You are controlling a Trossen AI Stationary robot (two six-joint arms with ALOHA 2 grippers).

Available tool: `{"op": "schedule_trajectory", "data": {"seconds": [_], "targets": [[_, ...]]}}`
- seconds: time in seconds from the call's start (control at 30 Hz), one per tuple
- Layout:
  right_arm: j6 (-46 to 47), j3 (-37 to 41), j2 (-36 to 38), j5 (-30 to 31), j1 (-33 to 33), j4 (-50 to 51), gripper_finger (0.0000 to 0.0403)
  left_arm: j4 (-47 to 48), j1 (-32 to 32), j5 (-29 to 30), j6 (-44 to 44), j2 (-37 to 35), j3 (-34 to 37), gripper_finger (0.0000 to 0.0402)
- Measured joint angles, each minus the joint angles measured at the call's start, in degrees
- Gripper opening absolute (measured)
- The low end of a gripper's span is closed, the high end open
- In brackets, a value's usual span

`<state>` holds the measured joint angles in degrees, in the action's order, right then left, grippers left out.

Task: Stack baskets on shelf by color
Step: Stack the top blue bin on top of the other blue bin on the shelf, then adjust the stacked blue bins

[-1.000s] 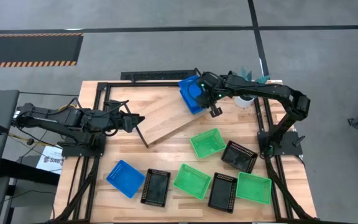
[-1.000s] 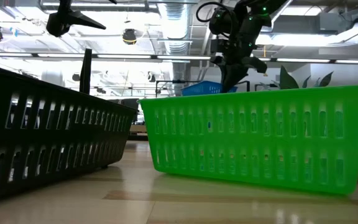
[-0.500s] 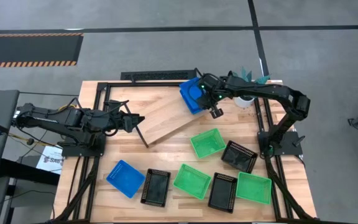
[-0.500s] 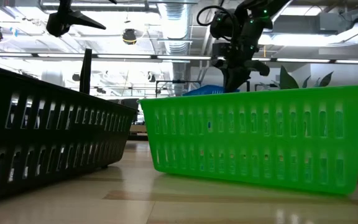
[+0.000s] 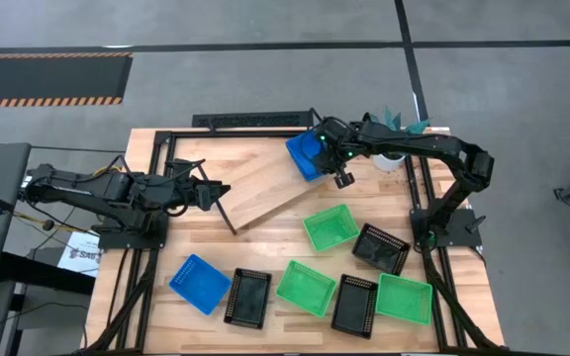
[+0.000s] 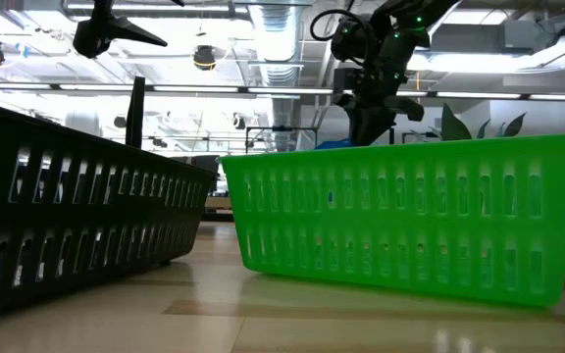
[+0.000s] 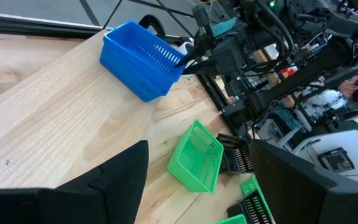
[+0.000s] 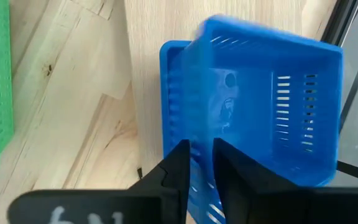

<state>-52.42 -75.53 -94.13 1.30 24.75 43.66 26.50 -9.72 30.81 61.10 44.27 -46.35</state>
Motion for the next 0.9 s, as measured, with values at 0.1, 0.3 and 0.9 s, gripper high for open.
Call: {"op": "schedule_trajectory", "data": {"seconds": [0.1, 0.3, 0.9], "targets": [[0.1, 0.0, 0.0, 0.0, 0.0, -0.1, 0.0121, 0.0, 0.0, 0.0, 0.0, 0.0, 0.0, 0.0267], [1.5, 0.0, 0.3, 0.1, -0.4, 0.6, 0.0174, 0.0, 0.0, 0.0, 0.0, 0.0, 0.0, 0.0267], [5.0, -0.2, -2.9, -1.3, -7.3, -0.4, 0.0196, 0.0, 0.0, 0.6, 0.6, 0.0, 0.0, 0.0267]]}}
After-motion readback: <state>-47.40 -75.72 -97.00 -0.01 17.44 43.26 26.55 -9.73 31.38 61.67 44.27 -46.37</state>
